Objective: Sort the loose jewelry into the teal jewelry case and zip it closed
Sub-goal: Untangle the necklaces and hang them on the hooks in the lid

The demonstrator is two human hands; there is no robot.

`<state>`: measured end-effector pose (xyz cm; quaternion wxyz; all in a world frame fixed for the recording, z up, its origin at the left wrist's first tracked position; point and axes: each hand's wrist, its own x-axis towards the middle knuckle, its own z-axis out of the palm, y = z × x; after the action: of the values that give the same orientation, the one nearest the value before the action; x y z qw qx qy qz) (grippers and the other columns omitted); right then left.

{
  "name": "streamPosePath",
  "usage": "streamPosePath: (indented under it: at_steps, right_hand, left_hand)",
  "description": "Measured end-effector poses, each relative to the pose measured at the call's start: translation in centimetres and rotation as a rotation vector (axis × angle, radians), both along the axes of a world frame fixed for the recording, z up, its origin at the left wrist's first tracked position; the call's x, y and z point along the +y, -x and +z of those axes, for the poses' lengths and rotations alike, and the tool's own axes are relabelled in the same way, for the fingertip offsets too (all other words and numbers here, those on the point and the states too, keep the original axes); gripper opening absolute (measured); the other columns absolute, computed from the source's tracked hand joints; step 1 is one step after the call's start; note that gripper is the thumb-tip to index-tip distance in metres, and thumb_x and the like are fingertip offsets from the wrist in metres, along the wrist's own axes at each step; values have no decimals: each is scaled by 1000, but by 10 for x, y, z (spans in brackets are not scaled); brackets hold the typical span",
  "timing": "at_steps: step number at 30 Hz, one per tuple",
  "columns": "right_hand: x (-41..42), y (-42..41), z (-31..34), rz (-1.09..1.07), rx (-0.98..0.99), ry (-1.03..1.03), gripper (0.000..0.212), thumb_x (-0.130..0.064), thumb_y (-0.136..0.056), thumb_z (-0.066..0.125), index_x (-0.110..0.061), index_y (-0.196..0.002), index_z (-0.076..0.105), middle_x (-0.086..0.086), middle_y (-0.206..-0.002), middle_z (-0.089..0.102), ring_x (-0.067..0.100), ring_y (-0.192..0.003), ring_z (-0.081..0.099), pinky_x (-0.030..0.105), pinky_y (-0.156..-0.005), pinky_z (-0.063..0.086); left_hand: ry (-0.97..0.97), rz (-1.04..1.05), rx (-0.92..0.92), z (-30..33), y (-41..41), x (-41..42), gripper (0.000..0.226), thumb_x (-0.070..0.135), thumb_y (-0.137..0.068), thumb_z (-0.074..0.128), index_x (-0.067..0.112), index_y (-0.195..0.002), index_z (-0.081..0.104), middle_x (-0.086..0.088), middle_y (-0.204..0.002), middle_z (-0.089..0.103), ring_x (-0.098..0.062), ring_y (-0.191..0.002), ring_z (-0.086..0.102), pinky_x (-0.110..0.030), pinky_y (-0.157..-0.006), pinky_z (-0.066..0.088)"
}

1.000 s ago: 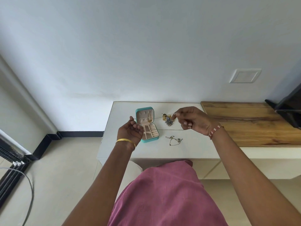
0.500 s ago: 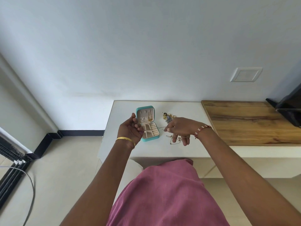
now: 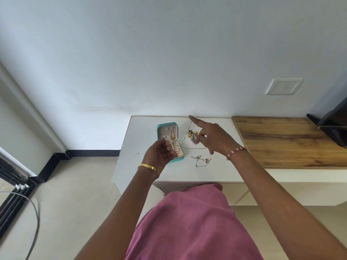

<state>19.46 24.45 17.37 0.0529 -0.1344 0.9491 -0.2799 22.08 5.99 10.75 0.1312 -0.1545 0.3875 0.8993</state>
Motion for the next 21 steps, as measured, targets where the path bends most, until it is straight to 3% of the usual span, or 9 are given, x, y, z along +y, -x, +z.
streamPosePath:
  at_steps: [5, 8, 10, 13, 17, 21]
  right_hand:
    - [-4, -7, 13, 29, 95, -16, 68, -14, -89, 53, -47, -140, 23, -5, -83, 72, 2, -35, 47, 23, -45, 46]
    - [-8, -10, 16, 50, 110, -16, 67, -14, -88, 54, -46, -140, 25, -4, -82, 71, -6, -44, 49, 17, -44, 38]
    - [-10, -11, 18, 62, 112, -17, 66, -14, -88, 54, -45, -140, 26, -4, -81, 71, -10, -48, 49, 14, -45, 34]
    - [-11, -12, 20, 73, 119, -16, 64, -14, -89, 54, -44, -139, 29, -3, -80, 71, -15, -49, 48, 14, -47, 32]
    - [-9, -10, 23, 70, 142, -66, 64, -13, -89, 54, -44, -139, 29, -3, -81, 72, -14, -51, 47, 15, -49, 31]
    - [-2, -8, 27, 48, 152, -91, 65, -11, -88, 55, -42, -140, 30, -1, -81, 71, -10, -48, 47, 16, -50, 31]
  left_hand:
    - [139, -14, -12, -5, -3, 5, 29, 18, -93, 43, 9, -68, 56, 1, -46, 53, -11, -44, 53, -24, -58, 48]
    - [347, -62, 27, -5, -3, 8, 21, 15, -90, 48, 7, -77, 62, 1, -46, 54, -12, -45, 51, -21, -54, 47]
    - [514, -104, 90, -5, -3, 9, 17, 14, -89, 51, 8, -84, 66, 0, -47, 54, -16, -51, 49, -24, -59, 48]
    - [687, -202, 194, -2, -2, 10, 16, 16, -90, 52, 14, -82, 65, -8, -56, 54, -12, -47, 48, -22, -58, 48]
    - [805, -296, 287, 3, -1, 11, 20, 7, -93, 44, 10, -80, 60, -10, -60, 53, -6, -35, 45, -16, -42, 41]
    - [888, -324, 311, -2, -4, 10, 25, -3, -92, 32, 7, -86, 54, -12, -69, 56, -9, -35, 46, -19, -41, 40]
